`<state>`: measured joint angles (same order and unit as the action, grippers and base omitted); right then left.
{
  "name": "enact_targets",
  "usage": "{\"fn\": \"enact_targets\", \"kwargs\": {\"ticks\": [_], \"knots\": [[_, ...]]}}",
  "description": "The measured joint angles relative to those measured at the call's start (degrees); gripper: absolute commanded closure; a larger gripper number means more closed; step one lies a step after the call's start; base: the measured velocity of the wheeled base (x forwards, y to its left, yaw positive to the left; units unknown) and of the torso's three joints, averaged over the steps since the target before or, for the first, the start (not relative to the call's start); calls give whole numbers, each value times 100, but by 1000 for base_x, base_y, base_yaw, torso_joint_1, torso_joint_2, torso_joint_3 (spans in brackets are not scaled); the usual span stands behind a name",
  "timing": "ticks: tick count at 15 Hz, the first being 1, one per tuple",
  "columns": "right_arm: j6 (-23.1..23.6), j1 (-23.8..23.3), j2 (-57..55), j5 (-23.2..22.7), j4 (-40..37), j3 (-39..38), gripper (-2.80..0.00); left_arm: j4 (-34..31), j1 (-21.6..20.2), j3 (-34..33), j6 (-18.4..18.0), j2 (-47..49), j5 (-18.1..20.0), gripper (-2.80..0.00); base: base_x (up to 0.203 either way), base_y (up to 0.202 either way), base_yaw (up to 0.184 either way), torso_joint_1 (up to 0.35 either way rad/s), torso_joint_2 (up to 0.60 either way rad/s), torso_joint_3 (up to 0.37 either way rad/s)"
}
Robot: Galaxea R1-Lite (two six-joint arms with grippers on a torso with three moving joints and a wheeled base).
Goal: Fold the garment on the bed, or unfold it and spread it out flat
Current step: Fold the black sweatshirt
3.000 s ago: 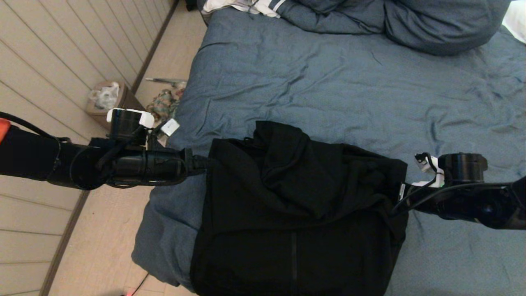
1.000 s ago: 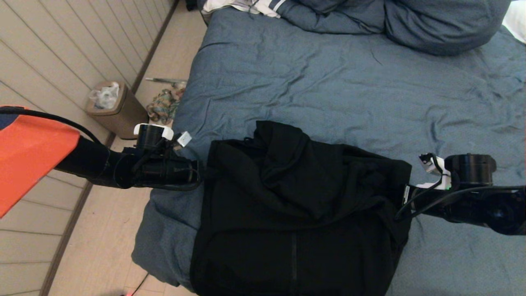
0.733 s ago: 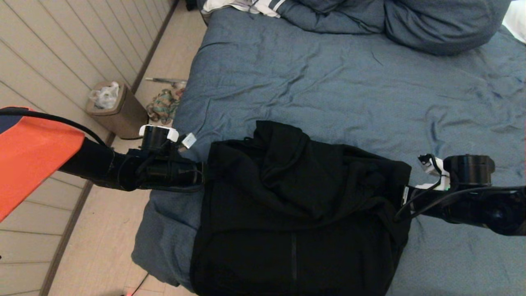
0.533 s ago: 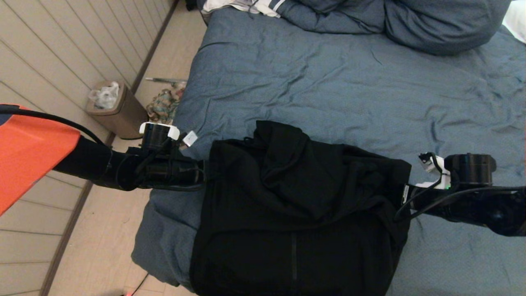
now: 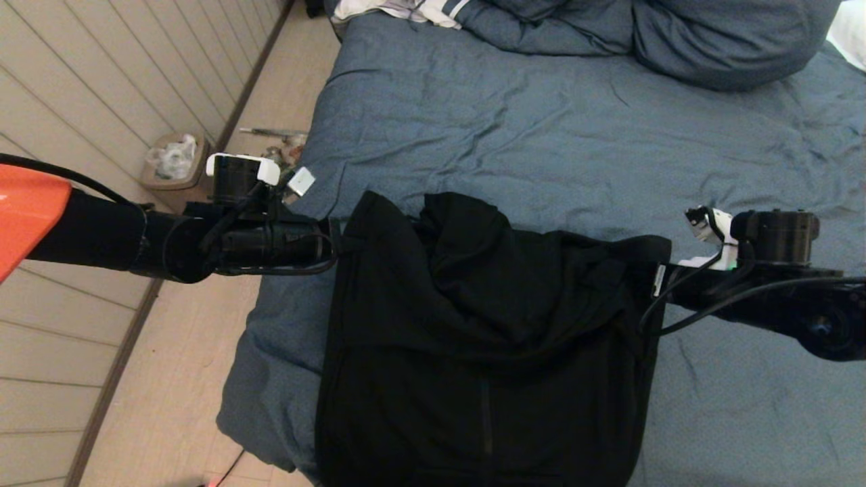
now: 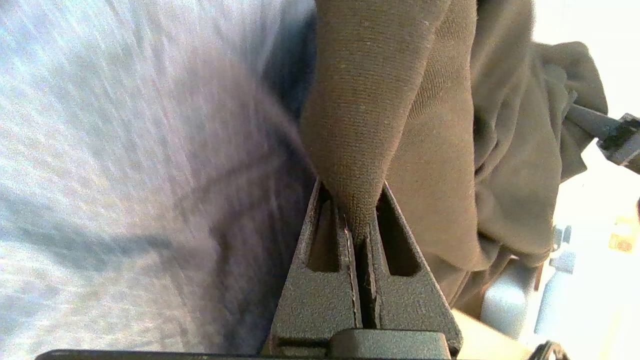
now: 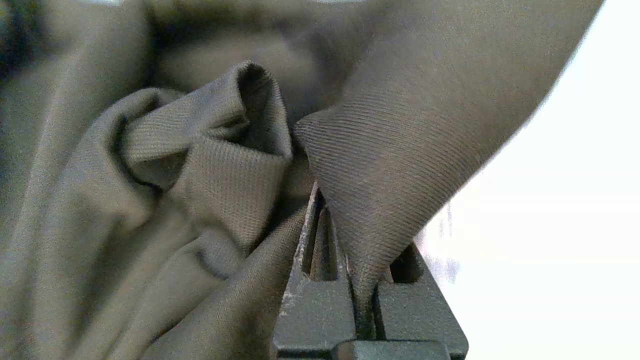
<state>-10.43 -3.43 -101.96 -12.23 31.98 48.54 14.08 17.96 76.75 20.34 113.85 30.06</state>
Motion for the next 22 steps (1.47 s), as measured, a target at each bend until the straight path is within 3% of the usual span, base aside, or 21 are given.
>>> {"fn": "enact_targets", "kwargs": {"ticks": [11,19,22], "knots": [[105,366,-14,450,-786,1459,0,-529,-413,971,209,-229,9,0,0,0,0,0,0,0],[122,481,-923,578,-1341,2885,0,-883,-615,1985,278,400,-11,0,0,0,0,0,0,0],[342,483,-1234,579,-1761,3372,0,-1155,-680,2304,278,612,-16,0,0,0,0,0,0,0]]}}
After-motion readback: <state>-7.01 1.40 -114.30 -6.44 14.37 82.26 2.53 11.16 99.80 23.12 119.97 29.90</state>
